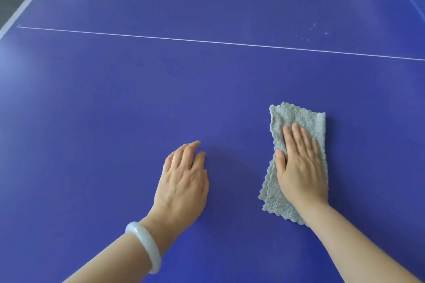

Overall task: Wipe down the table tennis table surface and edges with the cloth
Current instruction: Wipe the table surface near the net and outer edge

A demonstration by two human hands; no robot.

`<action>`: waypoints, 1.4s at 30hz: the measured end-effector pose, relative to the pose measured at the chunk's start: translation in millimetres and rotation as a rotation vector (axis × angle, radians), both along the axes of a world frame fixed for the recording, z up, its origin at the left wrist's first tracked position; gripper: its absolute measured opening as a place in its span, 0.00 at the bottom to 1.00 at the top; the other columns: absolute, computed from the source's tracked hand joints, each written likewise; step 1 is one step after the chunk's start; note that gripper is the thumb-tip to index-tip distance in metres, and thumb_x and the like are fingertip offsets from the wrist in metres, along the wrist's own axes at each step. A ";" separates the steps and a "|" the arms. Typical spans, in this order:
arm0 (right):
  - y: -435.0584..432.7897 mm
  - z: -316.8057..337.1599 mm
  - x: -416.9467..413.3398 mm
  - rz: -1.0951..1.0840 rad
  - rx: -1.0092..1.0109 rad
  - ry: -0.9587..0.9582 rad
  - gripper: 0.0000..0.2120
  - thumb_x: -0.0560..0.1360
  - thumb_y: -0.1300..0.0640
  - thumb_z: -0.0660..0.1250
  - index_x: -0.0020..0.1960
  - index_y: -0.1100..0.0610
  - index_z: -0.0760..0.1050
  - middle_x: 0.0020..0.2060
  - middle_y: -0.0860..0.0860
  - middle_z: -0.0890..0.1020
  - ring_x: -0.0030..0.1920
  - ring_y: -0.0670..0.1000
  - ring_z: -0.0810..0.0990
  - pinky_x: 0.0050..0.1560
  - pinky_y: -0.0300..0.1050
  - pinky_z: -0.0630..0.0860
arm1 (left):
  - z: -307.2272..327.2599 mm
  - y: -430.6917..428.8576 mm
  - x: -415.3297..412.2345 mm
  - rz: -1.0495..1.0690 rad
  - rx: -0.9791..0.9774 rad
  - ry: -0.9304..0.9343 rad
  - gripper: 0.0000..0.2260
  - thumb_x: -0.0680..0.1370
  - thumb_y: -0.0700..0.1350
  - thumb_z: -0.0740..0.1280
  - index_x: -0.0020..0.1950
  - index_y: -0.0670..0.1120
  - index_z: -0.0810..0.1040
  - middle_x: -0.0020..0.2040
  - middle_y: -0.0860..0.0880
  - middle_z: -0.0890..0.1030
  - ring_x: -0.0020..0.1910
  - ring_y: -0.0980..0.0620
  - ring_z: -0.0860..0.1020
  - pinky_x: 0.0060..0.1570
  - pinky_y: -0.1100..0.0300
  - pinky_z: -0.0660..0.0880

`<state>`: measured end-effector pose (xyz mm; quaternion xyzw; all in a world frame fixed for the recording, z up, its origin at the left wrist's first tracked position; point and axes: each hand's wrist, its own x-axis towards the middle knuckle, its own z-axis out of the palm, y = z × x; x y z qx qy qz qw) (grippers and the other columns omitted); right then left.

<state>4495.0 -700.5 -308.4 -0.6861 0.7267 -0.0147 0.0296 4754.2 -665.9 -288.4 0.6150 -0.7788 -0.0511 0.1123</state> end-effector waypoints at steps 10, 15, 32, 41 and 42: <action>-0.6 4.0 -1.3 0.022 -0.013 -0.028 0.28 0.82 0.49 0.44 0.79 0.57 0.56 0.79 0.53 0.56 0.80 0.51 0.52 0.78 0.56 0.54 | -19.5 -114.1 -55.9 0.067 0.135 -0.044 0.27 0.82 0.51 0.45 0.80 0.42 0.54 0.81 0.44 0.51 0.80 0.45 0.47 0.78 0.46 0.45; -56.4 1.2 23.1 0.300 -0.015 -0.032 0.27 0.82 0.49 0.46 0.80 0.55 0.56 0.79 0.52 0.57 0.80 0.53 0.53 0.77 0.57 0.55 | -21.3 -114.3 -55.3 0.068 0.118 -0.017 0.27 0.81 0.50 0.45 0.78 0.42 0.60 0.79 0.44 0.58 0.79 0.46 0.54 0.77 0.46 0.51; -198.9 -0.1 100.7 0.515 0.043 -0.100 0.26 0.84 0.49 0.46 0.81 0.52 0.49 0.81 0.50 0.50 0.80 0.51 0.45 0.79 0.53 0.42 | -16.7 -115.5 -53.8 0.090 0.085 0.106 0.28 0.80 0.49 0.55 0.79 0.43 0.59 0.79 0.47 0.60 0.79 0.49 0.56 0.77 0.50 0.48; -193.1 -4.5 -105.2 -0.152 -0.027 -0.075 0.27 0.84 0.47 0.45 0.81 0.54 0.52 0.80 0.53 0.53 0.80 0.53 0.50 0.79 0.55 0.46 | -17.1 -116.9 -52.2 0.127 0.069 0.070 0.26 0.81 0.51 0.54 0.77 0.41 0.63 0.79 0.47 0.59 0.79 0.50 0.54 0.78 0.54 0.43; -181.9 -0.8 -123.7 -0.293 -0.017 -0.084 0.28 0.84 0.46 0.43 0.81 0.55 0.51 0.80 0.54 0.52 0.80 0.54 0.49 0.79 0.56 0.45 | -17.2 -117.2 -52.8 0.128 0.067 0.069 0.27 0.80 0.51 0.54 0.77 0.41 0.63 0.79 0.46 0.59 0.79 0.49 0.54 0.78 0.54 0.43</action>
